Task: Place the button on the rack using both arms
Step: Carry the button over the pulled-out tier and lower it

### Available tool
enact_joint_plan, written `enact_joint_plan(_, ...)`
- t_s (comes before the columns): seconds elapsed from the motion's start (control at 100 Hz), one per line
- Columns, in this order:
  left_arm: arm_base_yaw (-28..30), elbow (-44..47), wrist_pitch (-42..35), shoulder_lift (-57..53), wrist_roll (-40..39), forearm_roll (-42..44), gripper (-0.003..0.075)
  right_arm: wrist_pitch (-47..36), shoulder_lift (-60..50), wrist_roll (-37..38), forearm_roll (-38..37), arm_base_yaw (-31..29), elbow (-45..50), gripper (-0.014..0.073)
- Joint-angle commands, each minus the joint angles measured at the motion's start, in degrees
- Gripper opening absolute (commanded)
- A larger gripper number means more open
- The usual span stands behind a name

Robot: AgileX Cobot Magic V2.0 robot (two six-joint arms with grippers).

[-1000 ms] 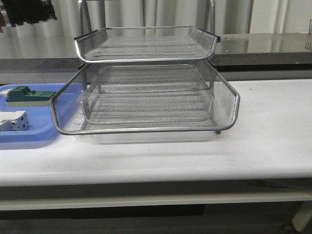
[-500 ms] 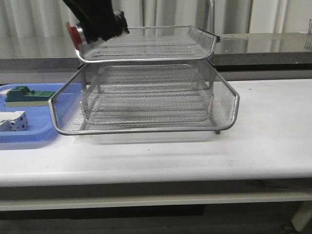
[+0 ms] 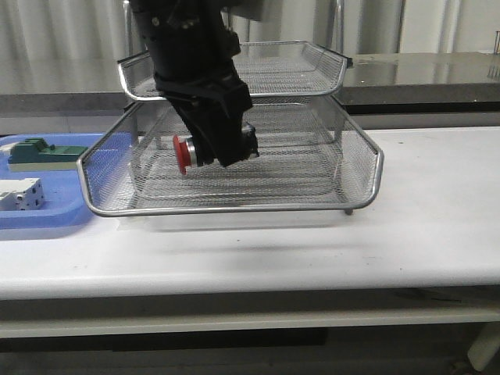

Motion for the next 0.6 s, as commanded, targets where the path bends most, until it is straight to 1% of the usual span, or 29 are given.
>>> enact_joint_plan(0.0,-0.34,-1.49,-2.28,-2.65,0.56,-0.81,0.0005,-3.17,0.05,-0.13,-0.23,0.08,-2.02,-0.0068)
enact_joint_plan(0.08,-0.34,-1.49,-2.28,-2.65,0.56,-0.81,0.0024,-3.17,0.05,-0.13,-0.23,0.08,-2.02,-0.0068)
enact_joint_plan(0.13,-0.34,-1.61,-2.28,-2.65,0.67,-0.81,0.0062,-3.17,0.05,-0.13,-0.23,0.08,-2.02,-0.0068)
enact_joint_plan(0.18,-0.34,-1.61,-2.28,-2.65,0.66,-0.81,0.0119,-3.17,0.05,-0.13,-0.23,0.08,-2.02,-0.0068)
enact_joint_plan(0.25,-0.34,-1.61,-2.28,-2.65,0.66,-0.81,0.0230,-3.17,0.05,-0.13,-0.23,0.08,-2.02,-0.0068)
enact_joint_plan(0.3,-0.34,-1.61,-2.28,-2.65,0.66,-0.81,0.0335,-3.17,0.05,-0.13,-0.23,0.08,-2.02,-0.0068)
enact_joint_plan(0.32,-0.34,-1.61,-2.28,-2.65,0.66,-0.81,0.0362,-3.17,0.05,-0.13,-0.23,0.08,-2.02,-0.0068)
enact_joint_plan(0.33,-0.34,-1.61,-2.28,-2.65,0.66,-0.81,0.0401,-3.17,0.05,-0.13,-0.23,0.08,-2.02,-0.0068)
enact_joint_plan(0.34,-0.34,-1.61,-2.28,-2.65,0.66,-0.81,0.0401,-3.17,0.05,-0.13,-0.23,0.08,-2.02,-0.0068)
enact_joint_plan(0.37,-0.34,-1.61,-2.28,-2.65,0.66,-0.81,0.0461,-3.17,0.05,-0.13,-0.23,0.08,-2.02,-0.0068)
enact_joint_plan(0.44,-0.34,-1.61,-2.28,-2.65,0.66,-0.81,0.0549,-3.17,0.05,-0.13,-0.23,0.08,-2.02,-0.0068)
enact_joint_plan(0.49,-0.34,-1.61,-2.28,-2.65,0.66,-0.81,0.0580,-3.17,0.05,-0.13,-0.23,0.08,-2.02,-0.0068)
enact_joint_plan(0.59,-0.34,-1.85,-1.83,-2.65,0.66,-0.81,0.0581,-3.17,0.05,-0.13,-0.23,0.08,-2.02,-0.0068)
